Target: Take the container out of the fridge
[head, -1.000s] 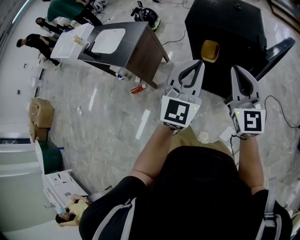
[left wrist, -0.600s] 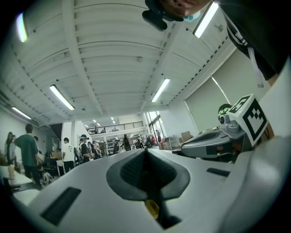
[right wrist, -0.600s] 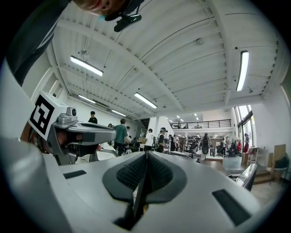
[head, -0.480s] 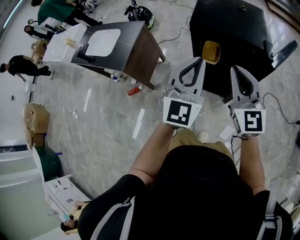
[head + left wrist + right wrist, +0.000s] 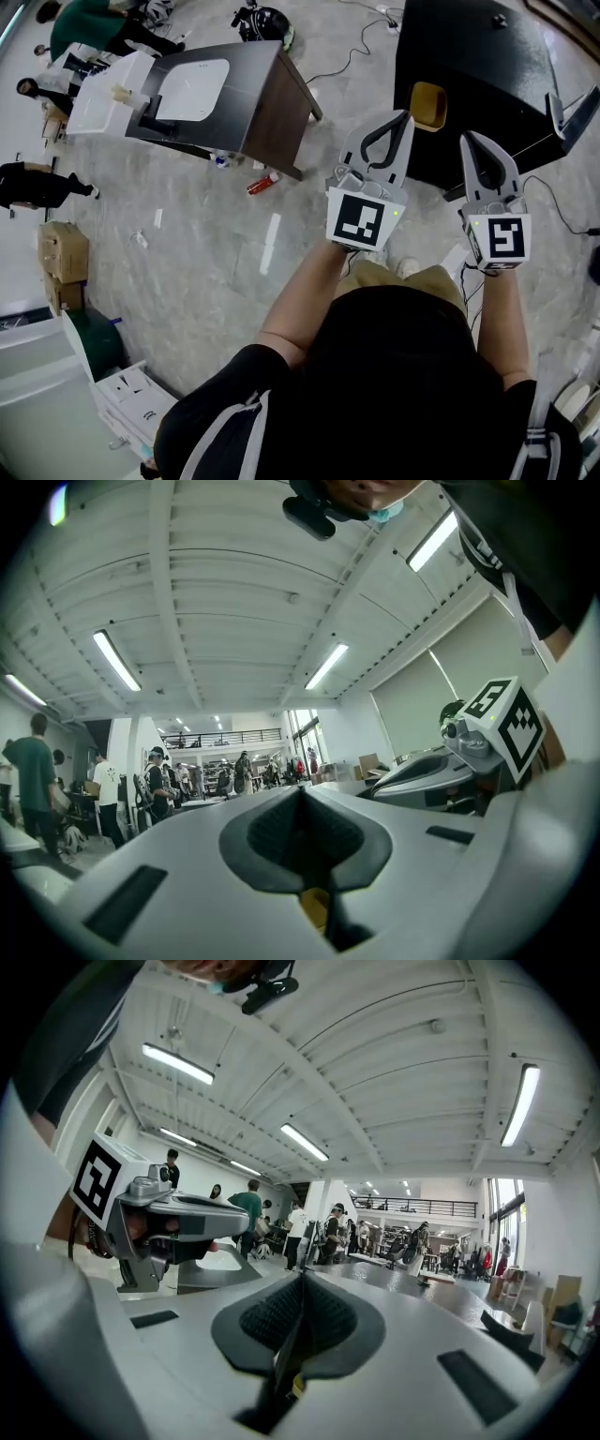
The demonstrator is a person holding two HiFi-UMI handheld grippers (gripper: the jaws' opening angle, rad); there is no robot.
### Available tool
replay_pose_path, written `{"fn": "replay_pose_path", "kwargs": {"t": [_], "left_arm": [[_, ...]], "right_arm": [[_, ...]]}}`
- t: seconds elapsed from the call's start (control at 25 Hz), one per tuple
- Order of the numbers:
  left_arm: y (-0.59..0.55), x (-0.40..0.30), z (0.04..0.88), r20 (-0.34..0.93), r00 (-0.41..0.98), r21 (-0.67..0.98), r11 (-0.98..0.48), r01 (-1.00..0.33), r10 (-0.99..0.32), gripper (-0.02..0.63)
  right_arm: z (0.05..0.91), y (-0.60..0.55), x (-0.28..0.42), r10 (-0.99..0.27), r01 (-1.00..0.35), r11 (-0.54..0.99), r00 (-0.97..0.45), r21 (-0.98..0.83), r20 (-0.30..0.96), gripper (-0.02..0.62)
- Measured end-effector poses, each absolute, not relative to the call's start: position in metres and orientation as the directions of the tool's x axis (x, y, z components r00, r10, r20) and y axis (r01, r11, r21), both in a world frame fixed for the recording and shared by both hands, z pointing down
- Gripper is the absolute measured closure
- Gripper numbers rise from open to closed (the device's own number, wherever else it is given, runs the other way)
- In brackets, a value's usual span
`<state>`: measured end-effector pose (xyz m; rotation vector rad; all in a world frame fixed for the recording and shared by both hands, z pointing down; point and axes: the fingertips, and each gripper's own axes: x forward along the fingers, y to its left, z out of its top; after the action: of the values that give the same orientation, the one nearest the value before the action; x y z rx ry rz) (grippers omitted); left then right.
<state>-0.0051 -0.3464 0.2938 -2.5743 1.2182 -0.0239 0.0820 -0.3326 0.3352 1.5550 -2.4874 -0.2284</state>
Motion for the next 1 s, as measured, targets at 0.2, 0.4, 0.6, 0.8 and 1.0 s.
{"fn": "replay_pose_path", "kwargs": {"t": [0.2, 0.4, 0.6, 0.8, 1.0], "left_arm": [[-0.361, -0.011, 0.306, -0.102, 0.66, -0.272, -0.618, -0.738, -0.744, 0.584], [-0.376, -0.002, 0.319, -0.075, 0.651, -0.258, -0.616, -0.744, -0.755, 0.584], [-0.396, 0.01, 0.325, -0.051, 0.632, -0.261, -0.6, -0.756, -0.773, 0.584], [-0.413, 0.02, 0.333, -0.034, 0.609, -0.25, -0.583, -0.773, -0.793, 0.584], [-0.427, 0.023, 0.343, -0.014, 0.586, -0.246, -0.565, -0.787, -0.81, 0.584]], "right_arm": [[0.354, -0.342, 0.078, -0.9, -0.87, 0.436, -0.417, 0.231, 0.127, 0.558], [0.363, -0.359, 0.083, -0.891, -0.859, 0.454, -0.434, 0.236, 0.136, 0.558], [0.378, -0.384, 0.086, -0.854, -0.813, 0.52, -0.485, 0.262, 0.189, 0.558], [0.414, -0.411, 0.087, -0.791, -0.736, 0.608, -0.528, 0.299, 0.309, 0.557], [0.46, -0.435, 0.079, -0.7, -0.631, 0.708, -0.563, 0.318, 0.44, 0.457]]}}
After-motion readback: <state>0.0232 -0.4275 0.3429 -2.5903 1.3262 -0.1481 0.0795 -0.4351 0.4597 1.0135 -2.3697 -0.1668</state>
